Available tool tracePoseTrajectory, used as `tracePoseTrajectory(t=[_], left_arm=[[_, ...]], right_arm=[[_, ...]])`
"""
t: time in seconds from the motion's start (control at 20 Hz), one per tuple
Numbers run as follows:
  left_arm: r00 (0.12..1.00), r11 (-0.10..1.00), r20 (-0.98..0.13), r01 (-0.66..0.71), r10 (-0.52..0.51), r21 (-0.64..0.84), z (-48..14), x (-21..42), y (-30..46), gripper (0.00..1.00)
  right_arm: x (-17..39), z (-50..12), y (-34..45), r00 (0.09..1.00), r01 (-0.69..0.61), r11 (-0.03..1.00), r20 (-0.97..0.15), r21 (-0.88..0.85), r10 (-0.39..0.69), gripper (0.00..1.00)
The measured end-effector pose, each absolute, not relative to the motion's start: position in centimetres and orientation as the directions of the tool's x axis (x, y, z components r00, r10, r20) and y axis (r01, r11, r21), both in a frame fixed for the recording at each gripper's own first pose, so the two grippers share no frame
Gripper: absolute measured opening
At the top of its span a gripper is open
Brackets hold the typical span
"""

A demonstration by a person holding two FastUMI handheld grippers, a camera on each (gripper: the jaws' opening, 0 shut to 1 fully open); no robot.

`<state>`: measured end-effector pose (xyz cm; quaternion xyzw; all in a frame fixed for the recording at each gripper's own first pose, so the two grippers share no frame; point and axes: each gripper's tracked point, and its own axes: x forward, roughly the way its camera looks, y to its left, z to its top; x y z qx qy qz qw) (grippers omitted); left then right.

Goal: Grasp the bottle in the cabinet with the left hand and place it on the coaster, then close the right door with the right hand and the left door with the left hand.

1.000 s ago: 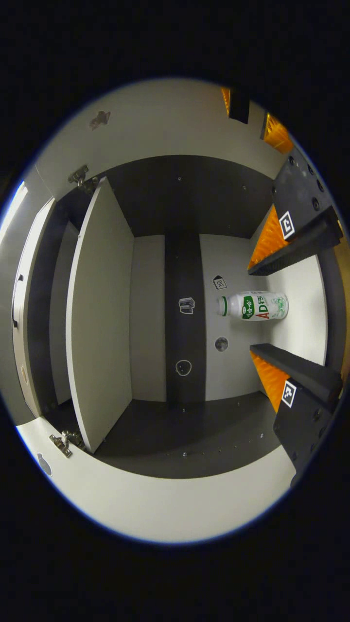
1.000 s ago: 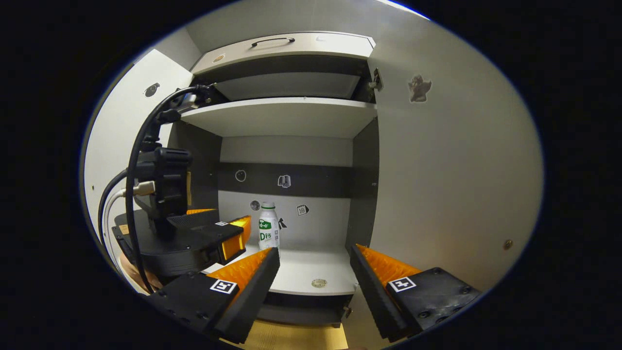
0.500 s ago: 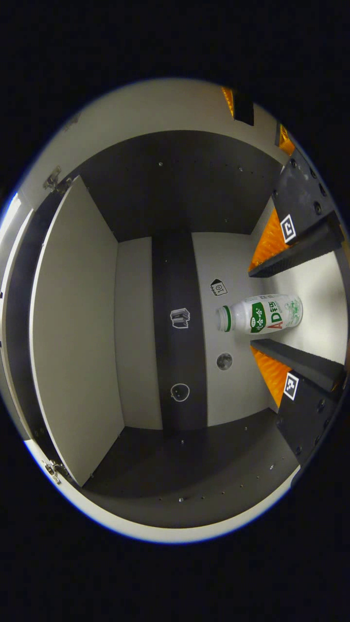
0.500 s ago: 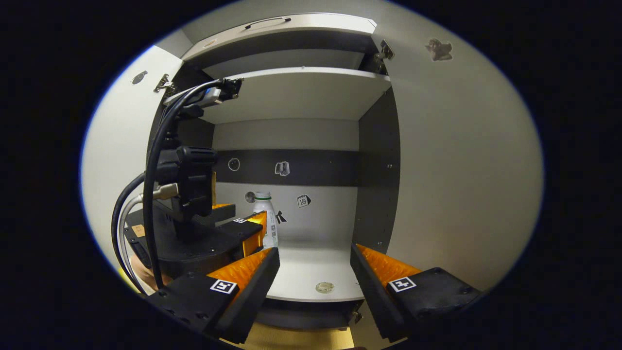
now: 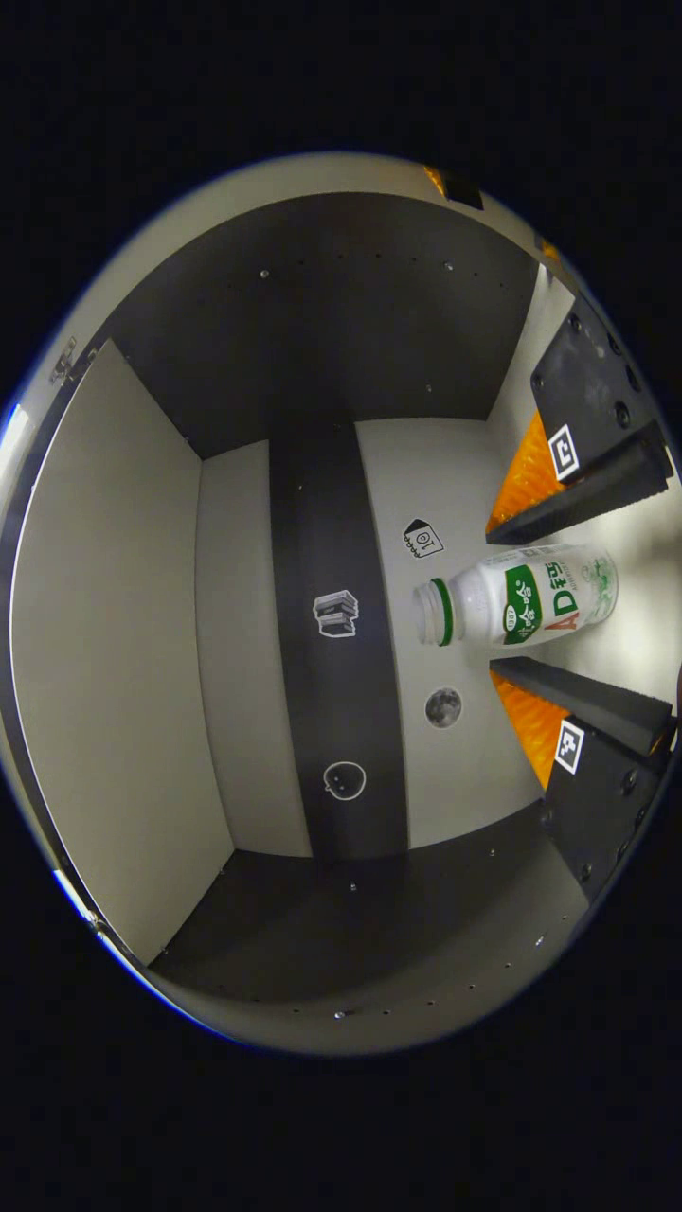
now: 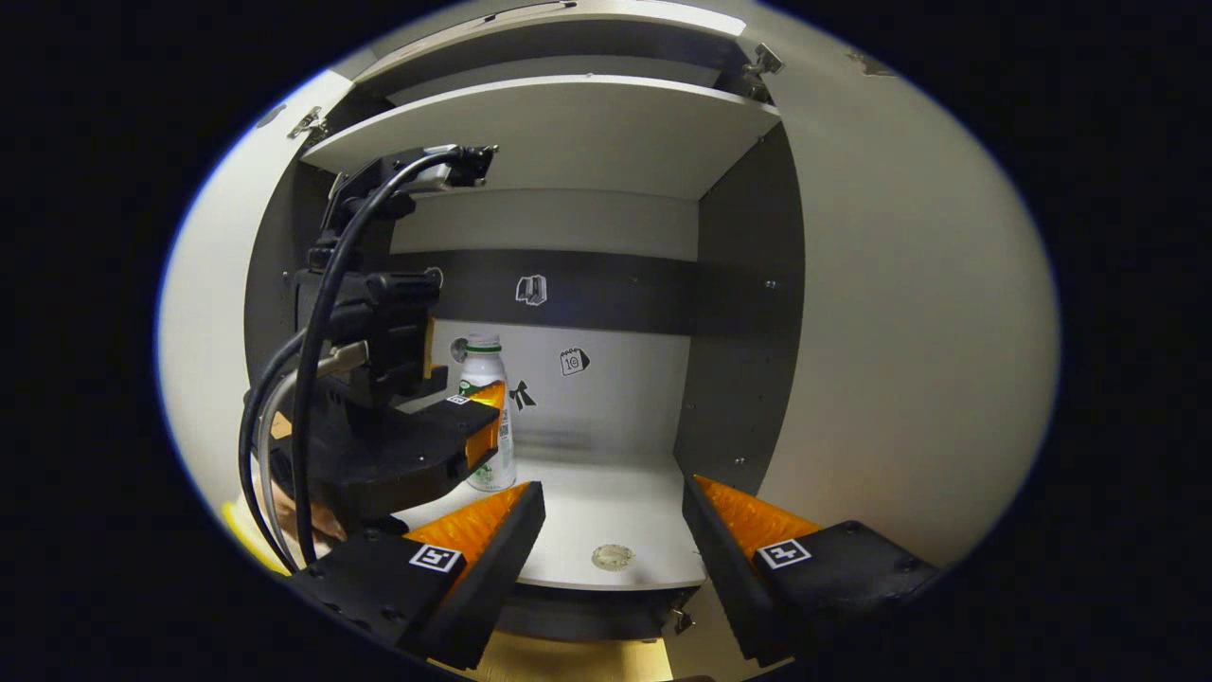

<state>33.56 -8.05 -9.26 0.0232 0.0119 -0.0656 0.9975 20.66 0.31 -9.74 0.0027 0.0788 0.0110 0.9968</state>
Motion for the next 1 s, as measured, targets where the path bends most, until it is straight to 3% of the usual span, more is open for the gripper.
tracePoseTrajectory(t=[0.15, 0.25, 0.3, 0.35, 0.4, 0.45, 0.65, 1.0], left_arm=[[0.992, 0.991, -0.038, 0.121, -0.119, 0.057, -9.9, 34.3, -7.9, 0.8], [0.992, 0.992, -0.047, 0.119, -0.117, 0.034, -10.3, 34.6, -7.9, 0.77], [0.992, 0.993, -0.047, 0.12, -0.119, 0.021, -10.5, 34.7, -7.9, 0.81], [0.992, 0.993, -0.052, 0.117, -0.116, 0.018, -10.6, 34.9, -7.8, 0.77], [0.991, 0.993, -0.063, 0.116, -0.114, 0.018, -10.9, 35.2, -7.8, 0.81], [0.99, 0.993, -0.073, 0.121, -0.12, 0.009, -11.2, 35.5, -8.0, 0.77], [0.987, 0.99, -0.092, 0.129, -0.135, -0.066, -11.8, 36.1, -8.1, 0.78], [0.987, 0.991, -0.094, 0.124, -0.129, -0.057, -11.8, 36.3, -8.3, 0.73]], right_arm=[[21.2, -10.4, 0.5, 0.984, -0.035, 0.999, -0.172, 0.001, 0.035, 0.97], [21.6, -10.8, 1.0, 0.981, -0.05, 0.999, -0.184, 0.018, 0.052, 0.97], [21.8, -10.9, 1.1, 0.98, -0.057, 0.998, -0.188, 0.028, 0.061, 0.97], [22.0, -11.1, 1.2, 0.979, -0.062, 0.997, -0.193, 0.038, 0.069, 0.96], [22.1, -11.3, 1.4, 0.977, -0.068, 0.997, -0.198, 0.047, 0.076, 0.97], [22.3, -11.6, 1.4, 0.975, -0.074, 0.996, -0.205, 0.054, 0.083, 0.97], [23.1, -12.3, 1.1, 0.972, -0.072, 0.996, -0.218, 0.06, 0.084, 0.97], [23.3, -12.6, 0.8, 0.971, -0.079, 0.995, -0.22, 0.067, 0.092, 0.97]])
